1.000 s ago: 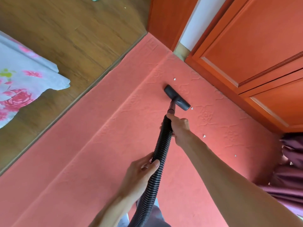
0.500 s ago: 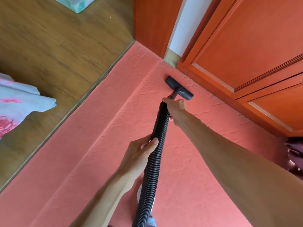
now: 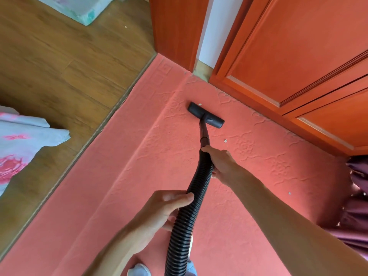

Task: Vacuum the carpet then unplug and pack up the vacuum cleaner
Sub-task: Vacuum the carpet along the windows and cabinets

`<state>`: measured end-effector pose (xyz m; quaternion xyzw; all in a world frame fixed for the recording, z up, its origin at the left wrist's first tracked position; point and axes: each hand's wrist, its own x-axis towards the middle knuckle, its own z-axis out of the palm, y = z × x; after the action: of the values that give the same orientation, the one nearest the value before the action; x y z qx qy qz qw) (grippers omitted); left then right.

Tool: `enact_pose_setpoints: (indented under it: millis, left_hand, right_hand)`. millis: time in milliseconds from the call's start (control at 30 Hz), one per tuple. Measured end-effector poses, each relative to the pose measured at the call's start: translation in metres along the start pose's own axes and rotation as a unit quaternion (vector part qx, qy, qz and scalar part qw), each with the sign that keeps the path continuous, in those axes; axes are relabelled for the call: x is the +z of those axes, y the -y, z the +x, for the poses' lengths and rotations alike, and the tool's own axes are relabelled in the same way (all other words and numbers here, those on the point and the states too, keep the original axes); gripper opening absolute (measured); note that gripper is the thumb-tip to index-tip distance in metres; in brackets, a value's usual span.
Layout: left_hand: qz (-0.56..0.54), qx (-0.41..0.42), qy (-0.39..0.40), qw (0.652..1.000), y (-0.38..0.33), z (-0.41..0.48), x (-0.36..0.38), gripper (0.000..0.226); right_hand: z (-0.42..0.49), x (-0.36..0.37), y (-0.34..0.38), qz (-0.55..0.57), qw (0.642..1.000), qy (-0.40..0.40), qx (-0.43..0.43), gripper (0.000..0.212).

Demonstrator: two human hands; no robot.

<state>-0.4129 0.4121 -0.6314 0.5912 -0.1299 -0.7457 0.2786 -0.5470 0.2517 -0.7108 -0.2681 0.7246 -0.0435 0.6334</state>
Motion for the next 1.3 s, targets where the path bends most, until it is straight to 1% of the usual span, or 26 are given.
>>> enact_pose_setpoints:
  millis: [67,167,233,300,367,433,533,633,700,767,833,933,1033,1133,1200,1300]
  left_hand:
    - [0.005,-0.005,0.037,0.999,0.002,-0.005,-0.002,0.038]
    - [0.004,0.001,0.107,0.994,0.008,-0.013,-0.007,0.042]
    - [0.009,0.004,0.125,0.992,0.011,-0.017,-0.01,0.041]
    - [0.008,0.01,0.109,0.994,0.013,-0.02,-0.012,0.039]
    - [0.003,0.021,0.077,0.997,0.011,-0.019,-0.014,0.039]
    - [-0.005,0.041,0.036,0.999,0.007,-0.012,-0.015,0.036]
    - [-0.02,0.053,-0.013,0.998,0.005,0.004,-0.014,0.03]
    - [-0.05,0.049,-0.046,0.996,0.01,0.022,-0.014,0.029]
    - [-0.072,0.035,-0.071,0.994,0.01,0.032,-0.016,0.029]
    - [-0.081,0.021,-0.086,0.993,0.012,0.039,-0.02,0.03]
    - [-0.09,0.012,-0.085,0.992,0.015,0.039,-0.024,0.032]
    - [-0.078,0.002,-0.044,0.996,0.02,0.028,-0.03,0.033]
    - [-0.063,0.009,0.027,0.998,0.017,0.013,-0.042,0.032]
    - [-0.031,0.02,0.064,0.997,0.009,0.004,-0.055,0.037]
    - [-0.021,0.025,0.064,0.997,0.004,0.002,-0.06,0.038]
    - [-0.013,0.03,0.02,0.999,-0.001,0.01,-0.057,0.034]
  right_hand:
    - [-0.009,-0.001,-0.001,-0.01,1.0,0.001,-0.012,0.039]
    - [-0.024,0.0,-0.002,0.005,0.999,0.018,-0.029,0.043]
    - [-0.032,0.002,-0.007,-0.002,0.999,0.018,-0.033,0.047]
    - [-0.035,0.005,-0.008,-0.016,0.999,0.015,-0.039,0.047]
    - [-0.032,0.011,0.001,-0.03,0.998,0.003,-0.05,0.042]
    - [-0.025,0.019,0.015,-0.052,0.997,-0.011,-0.058,0.035]
    - [-0.015,0.035,0.037,-0.089,0.994,-0.01,-0.071,0.022]
    - [-0.001,0.052,0.048,-0.124,0.989,-0.016,-0.081,0.024]
    - [0.009,0.062,0.048,-0.127,0.988,-0.027,-0.079,0.025]
    - [0.017,0.066,0.037,-0.102,0.991,-0.047,-0.075,0.026]
    - [0.02,0.07,0.026,-0.066,0.993,-0.065,-0.076,0.029]
    - [0.015,0.063,0.007,-0.015,0.995,-0.072,-0.065,0.036]
    - [-0.002,0.046,0.002,0.043,0.998,-0.03,-0.039,0.039]
    - [-0.014,0.031,0.001,0.103,0.994,0.031,-0.007,0.04]
    - [-0.015,0.031,0.005,0.136,0.99,0.048,0.002,0.037]
    - [-0.007,0.047,0.013,0.151,0.988,0.022,-0.005,0.039]
